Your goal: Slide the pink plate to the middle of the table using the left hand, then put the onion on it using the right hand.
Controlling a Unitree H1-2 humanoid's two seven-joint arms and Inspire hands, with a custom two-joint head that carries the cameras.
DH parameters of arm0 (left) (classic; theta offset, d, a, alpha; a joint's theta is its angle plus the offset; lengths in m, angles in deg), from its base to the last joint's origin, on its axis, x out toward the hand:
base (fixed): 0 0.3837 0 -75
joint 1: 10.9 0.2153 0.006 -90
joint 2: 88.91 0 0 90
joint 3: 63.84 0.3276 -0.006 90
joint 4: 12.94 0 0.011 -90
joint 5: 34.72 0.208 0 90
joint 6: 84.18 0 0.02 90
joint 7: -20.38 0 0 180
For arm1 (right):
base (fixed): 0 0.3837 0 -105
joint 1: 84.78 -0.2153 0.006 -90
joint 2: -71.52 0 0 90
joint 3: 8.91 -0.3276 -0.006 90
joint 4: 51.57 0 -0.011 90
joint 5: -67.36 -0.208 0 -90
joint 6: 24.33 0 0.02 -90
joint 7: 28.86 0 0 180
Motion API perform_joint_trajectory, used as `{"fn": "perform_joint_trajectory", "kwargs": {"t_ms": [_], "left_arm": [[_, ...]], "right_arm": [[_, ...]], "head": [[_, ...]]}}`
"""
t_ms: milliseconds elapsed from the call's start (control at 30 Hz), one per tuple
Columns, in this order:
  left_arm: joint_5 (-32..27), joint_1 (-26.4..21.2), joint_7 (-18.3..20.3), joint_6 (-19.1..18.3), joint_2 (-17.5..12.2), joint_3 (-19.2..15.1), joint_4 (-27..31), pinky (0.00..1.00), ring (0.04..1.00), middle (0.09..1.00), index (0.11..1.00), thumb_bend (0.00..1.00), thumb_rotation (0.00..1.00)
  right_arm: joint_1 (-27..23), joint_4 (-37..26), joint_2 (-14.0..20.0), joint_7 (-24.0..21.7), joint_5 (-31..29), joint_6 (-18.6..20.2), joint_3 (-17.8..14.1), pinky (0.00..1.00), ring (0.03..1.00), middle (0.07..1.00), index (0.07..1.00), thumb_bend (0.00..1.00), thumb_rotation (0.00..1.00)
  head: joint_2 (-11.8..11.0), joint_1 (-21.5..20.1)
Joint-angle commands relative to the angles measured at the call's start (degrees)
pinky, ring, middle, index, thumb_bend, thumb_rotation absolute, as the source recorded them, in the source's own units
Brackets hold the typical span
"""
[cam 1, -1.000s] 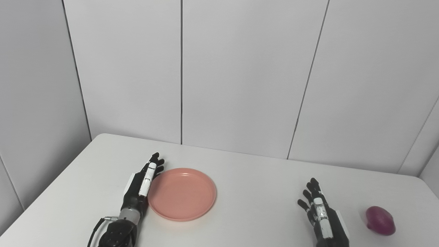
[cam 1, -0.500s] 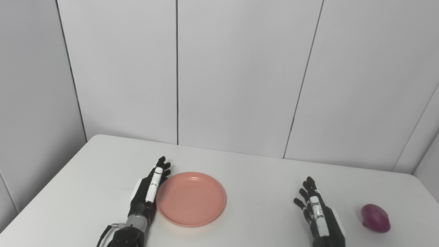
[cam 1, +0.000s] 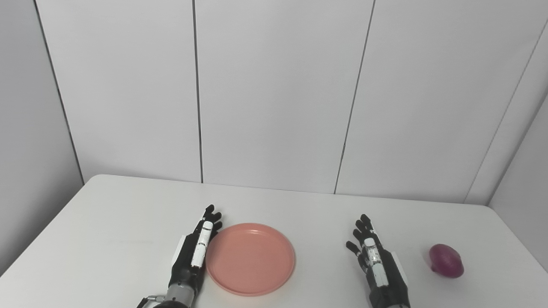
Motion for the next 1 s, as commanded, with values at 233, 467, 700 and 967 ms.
{"fn": "perform_joint_trajectory", "kwargs": {"t_ms": [233,467,700,967], "left_arm": [[1.98,0.76,1.04,-3.72,4.59,4.03,2.60,0.92,0.922,0.928,0.946,0.54,1.00],[3.10,0.59,0.41,-4.53,5.72,5.15,3.25,0.92,0.927,0.939,0.957,0.53,1.00],[2.42,1.18,0.66,-4.11,7.03,5.20,3.68,0.92,0.929,0.945,0.957,0.52,1.00],[2.67,1.84,0.97,-5.06,7.73,5.99,4.84,0.95,0.938,0.953,0.955,0.52,1.00]], "right_arm": [[-1.60,-1.66,-1.12,0.21,-0.37,0.63,0.57,1.00,0.998,0.988,1.000,0.53,0.89],[-1.72,-1.27,-0.88,0.04,-0.28,0.07,0.64,1.00,1.000,0.989,1.000,0.53,0.89],[-1.67,-1.32,-0.62,-0.18,-0.45,0.35,0.52,1.00,0.995,0.985,1.000,0.53,0.89],[-1.51,-1.73,-0.67,-0.03,-0.24,0.36,0.58,1.00,0.981,0.979,0.996,0.51,0.89]], "head": [[0.18,-1.40],[0.25,-0.97],[0.34,-0.78],[0.61,-0.76]]}}
